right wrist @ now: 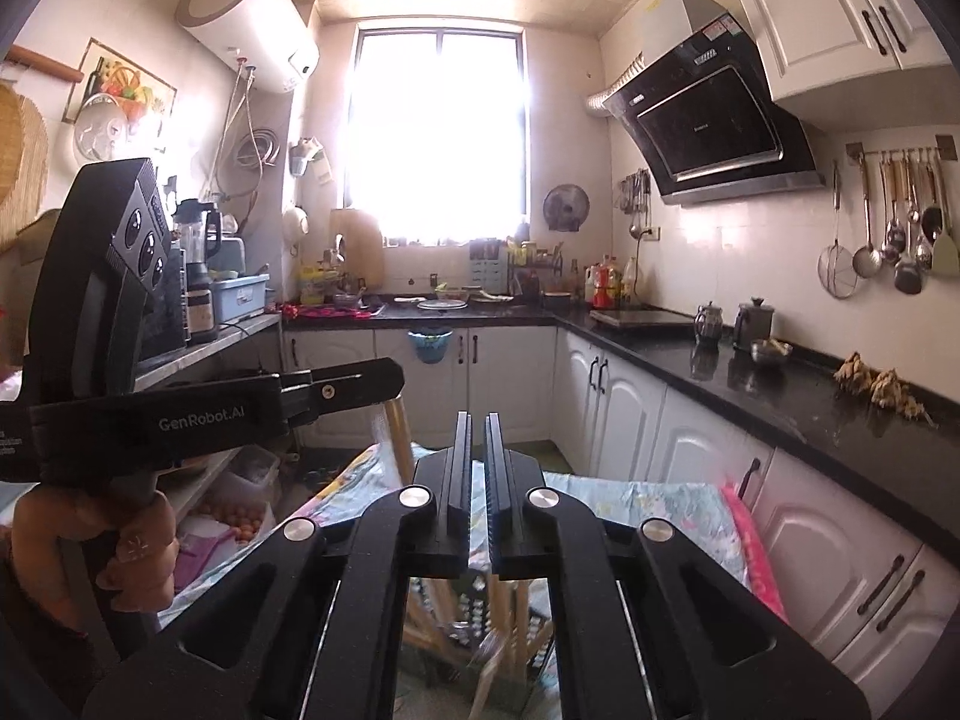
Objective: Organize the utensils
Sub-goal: 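Lower the chopsticks into the caddy slots and open both tools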
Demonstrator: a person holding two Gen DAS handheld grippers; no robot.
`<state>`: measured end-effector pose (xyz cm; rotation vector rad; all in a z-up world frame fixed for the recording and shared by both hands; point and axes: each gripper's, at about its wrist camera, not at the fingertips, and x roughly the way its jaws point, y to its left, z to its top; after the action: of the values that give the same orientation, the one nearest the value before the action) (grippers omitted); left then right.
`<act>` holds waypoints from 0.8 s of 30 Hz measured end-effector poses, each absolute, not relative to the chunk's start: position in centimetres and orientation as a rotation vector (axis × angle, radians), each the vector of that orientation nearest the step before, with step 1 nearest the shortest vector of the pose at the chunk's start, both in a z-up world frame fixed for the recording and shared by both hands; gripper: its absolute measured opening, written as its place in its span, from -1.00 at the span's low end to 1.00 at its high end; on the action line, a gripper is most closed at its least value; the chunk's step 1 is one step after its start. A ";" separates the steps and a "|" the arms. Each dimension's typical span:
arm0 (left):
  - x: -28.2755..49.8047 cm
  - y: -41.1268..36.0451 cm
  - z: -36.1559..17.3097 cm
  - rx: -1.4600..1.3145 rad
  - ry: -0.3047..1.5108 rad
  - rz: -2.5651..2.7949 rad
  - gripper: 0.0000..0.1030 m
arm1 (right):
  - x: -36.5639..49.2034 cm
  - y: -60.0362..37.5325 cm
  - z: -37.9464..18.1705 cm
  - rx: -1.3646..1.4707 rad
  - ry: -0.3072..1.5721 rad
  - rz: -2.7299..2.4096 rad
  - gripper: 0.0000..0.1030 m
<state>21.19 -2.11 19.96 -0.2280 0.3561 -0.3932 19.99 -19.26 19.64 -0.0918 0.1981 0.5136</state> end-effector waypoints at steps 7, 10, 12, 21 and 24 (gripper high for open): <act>23.3 -1.6 17.5 -0.238 0.389 -0.364 -0.98 | 22.0 -20.0 16.1 -0.097 0.304 0.476 -0.92; 24.3 -1.5 16.0 -0.246 0.415 -0.358 -0.98 | 22.9 -21.2 13.5 -0.068 0.381 0.456 -0.92; 24.8 -1.5 15.0 -0.245 0.425 -0.352 -0.98 | 23.1 -22.1 11.5 -0.052 0.431 0.439 -0.92; 26.1 -1.6 11.7 -0.236 0.484 -0.332 -0.98 | 23.9 -24.9 4.3 0.012 0.616 0.384 -0.91; 26.2 -1.7 10.8 -0.235 0.509 -0.330 -0.97 | 23.7 -25.2 2.7 0.028 0.652 0.382 -0.75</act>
<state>26.22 -1.74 10.82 -0.2347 0.5086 -0.3302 23.65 -25.21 2.70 0.0277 0.6516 0.3817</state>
